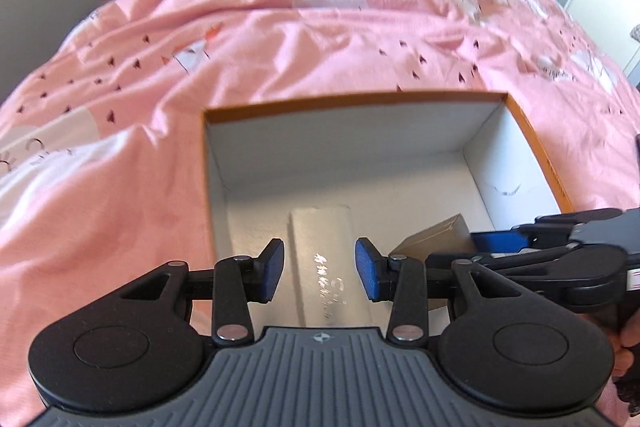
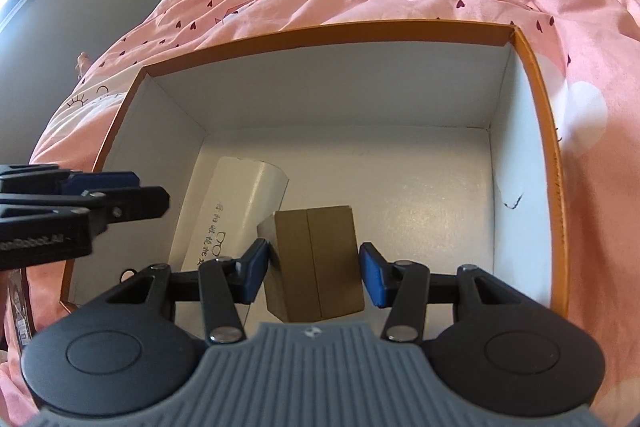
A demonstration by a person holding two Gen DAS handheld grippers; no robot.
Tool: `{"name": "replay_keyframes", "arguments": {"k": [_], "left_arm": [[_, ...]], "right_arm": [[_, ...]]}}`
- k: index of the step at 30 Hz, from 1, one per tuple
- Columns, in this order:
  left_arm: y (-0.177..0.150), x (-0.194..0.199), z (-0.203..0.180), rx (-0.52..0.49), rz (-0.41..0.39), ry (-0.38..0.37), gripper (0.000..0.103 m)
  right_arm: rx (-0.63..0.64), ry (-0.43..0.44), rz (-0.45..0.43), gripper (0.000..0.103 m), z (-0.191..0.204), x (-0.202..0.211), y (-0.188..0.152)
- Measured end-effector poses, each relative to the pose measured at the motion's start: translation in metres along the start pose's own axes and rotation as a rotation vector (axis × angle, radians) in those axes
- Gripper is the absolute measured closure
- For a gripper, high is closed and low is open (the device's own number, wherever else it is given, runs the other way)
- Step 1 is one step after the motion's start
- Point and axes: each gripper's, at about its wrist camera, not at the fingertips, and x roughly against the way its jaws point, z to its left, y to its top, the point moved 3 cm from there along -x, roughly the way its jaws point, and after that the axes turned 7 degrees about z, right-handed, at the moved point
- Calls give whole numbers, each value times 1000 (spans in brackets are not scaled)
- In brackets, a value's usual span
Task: Organize objects
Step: 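Lower the white case into the orange box and open the left gripper while the right holds the brown box, then lower the brown box into the orange box corner and open the right gripper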
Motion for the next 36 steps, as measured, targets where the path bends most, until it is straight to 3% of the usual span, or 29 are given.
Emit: {"name": "replay_keyframes", "arguments": {"k": [10, 18, 25, 30, 36], "left_arm": [[0, 18, 40, 64, -67, -6, 56], [-5, 13, 53, 80, -72, -57, 56], [-7, 5, 61, 95, -56, -87, 56], [-5, -1, 64, 98, -48, -91, 56], [-2, -7, 69, 103, -35, -89, 56]], "right_arm": [[96, -172, 52, 51, 46, -29, 8], [100, -101, 118, 52, 68, -32, 8], [35, 20, 190, 53, 75, -40, 10], [132, -1, 134, 53, 85, -31, 17], [446, -120, -60, 53, 97, -16, 33]]}}
